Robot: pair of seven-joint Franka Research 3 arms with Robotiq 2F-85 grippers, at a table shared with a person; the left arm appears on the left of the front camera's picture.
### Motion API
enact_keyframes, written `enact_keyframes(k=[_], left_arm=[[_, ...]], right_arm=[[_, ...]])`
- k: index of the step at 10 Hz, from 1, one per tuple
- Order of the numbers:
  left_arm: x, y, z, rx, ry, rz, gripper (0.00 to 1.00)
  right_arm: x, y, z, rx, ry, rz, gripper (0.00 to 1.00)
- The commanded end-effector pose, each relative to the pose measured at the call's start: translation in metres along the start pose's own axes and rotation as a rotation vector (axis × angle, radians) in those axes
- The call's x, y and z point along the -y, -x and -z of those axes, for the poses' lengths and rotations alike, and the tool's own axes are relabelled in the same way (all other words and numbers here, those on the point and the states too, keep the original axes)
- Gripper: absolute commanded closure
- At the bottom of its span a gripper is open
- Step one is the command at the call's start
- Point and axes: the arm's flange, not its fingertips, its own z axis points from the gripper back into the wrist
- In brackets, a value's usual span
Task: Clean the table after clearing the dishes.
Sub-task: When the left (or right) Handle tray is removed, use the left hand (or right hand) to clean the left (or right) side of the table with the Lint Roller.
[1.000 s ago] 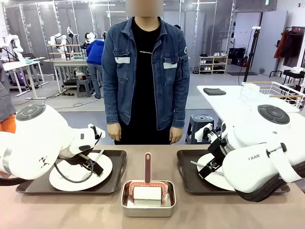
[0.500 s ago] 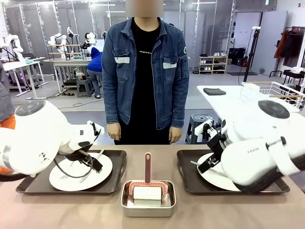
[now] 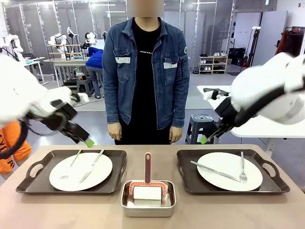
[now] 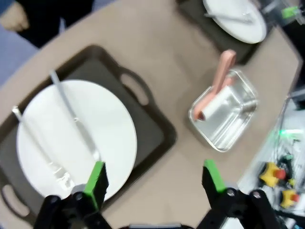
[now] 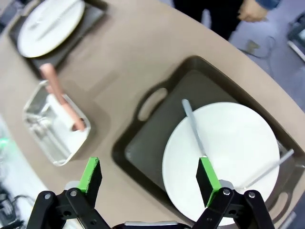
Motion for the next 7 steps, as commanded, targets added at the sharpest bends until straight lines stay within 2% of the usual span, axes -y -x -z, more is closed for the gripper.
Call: enact_keyframes(k=[1,2,3,4,7], left_arm=[[-0.042,0.020,-0.040,0.045,0.240,-0.091,0.00],[-0.063,0.037,-0.068,0.137,0.364,-0.136,0.00],[-0.078,0.058,-0.090,0.230,0.422,-0.171,0.00],[-0.093,0.086,-0.106,0.290,0.464,-0.215,0.00],[-0.143,0.188,-0.151,0.512,0.552,-0.427,0.00]], right_arm=[[0.041,0.012,-0.022,-0.002,-0.259,0.124,0.00],[0.067,0.025,-0.037,0.009,-0.451,0.236,0.00],[0.089,0.044,-0.052,0.066,-0.597,0.315,0.00],[0.108,0.068,-0.066,0.147,-0.663,0.377,0.00],[0.179,0.166,-0.111,0.342,-0.719,0.568,0.00]])
